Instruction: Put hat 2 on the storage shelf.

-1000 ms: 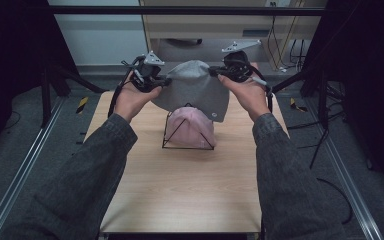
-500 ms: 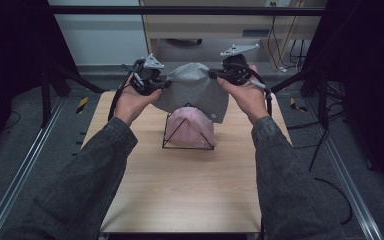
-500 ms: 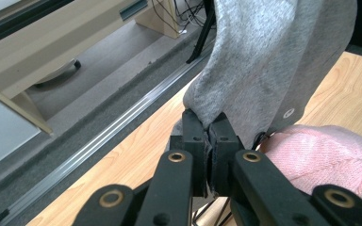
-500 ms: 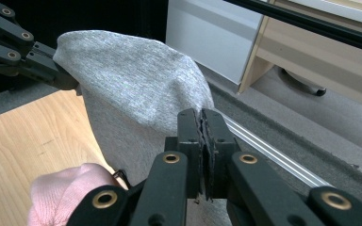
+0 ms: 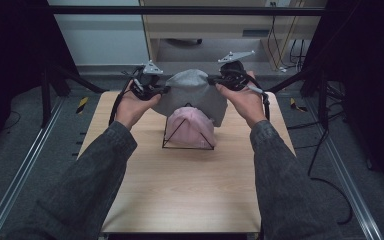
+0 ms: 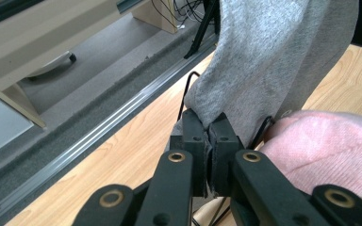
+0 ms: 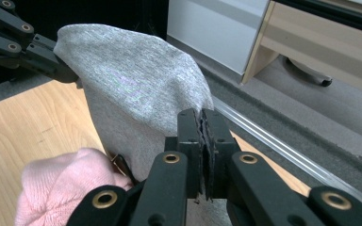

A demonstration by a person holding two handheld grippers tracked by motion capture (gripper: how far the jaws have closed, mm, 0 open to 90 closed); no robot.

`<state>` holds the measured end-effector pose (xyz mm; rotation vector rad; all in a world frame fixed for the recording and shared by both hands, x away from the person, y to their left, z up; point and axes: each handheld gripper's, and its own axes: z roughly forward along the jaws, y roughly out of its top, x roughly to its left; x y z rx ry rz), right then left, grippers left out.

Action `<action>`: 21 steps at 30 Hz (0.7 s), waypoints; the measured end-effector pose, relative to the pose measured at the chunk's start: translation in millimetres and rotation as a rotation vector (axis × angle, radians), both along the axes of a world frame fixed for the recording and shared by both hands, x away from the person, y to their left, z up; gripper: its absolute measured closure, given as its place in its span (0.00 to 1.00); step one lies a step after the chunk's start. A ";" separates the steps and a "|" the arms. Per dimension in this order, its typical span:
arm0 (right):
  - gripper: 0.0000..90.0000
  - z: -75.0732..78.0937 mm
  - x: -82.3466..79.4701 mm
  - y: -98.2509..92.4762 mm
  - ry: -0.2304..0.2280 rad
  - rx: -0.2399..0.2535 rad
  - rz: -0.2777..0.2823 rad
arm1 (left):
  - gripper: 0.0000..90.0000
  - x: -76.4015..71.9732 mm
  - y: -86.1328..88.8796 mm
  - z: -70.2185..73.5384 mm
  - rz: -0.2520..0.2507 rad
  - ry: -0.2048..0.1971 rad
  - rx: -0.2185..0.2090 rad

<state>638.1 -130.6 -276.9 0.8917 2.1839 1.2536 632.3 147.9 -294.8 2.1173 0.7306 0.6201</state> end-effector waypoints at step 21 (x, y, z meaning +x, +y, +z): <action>0.97 -31.3 -0.5 10.5 0.058 -0.041 0.005 | 0.97 -3.4 1.4 -35.6 -0.002 0.039 0.025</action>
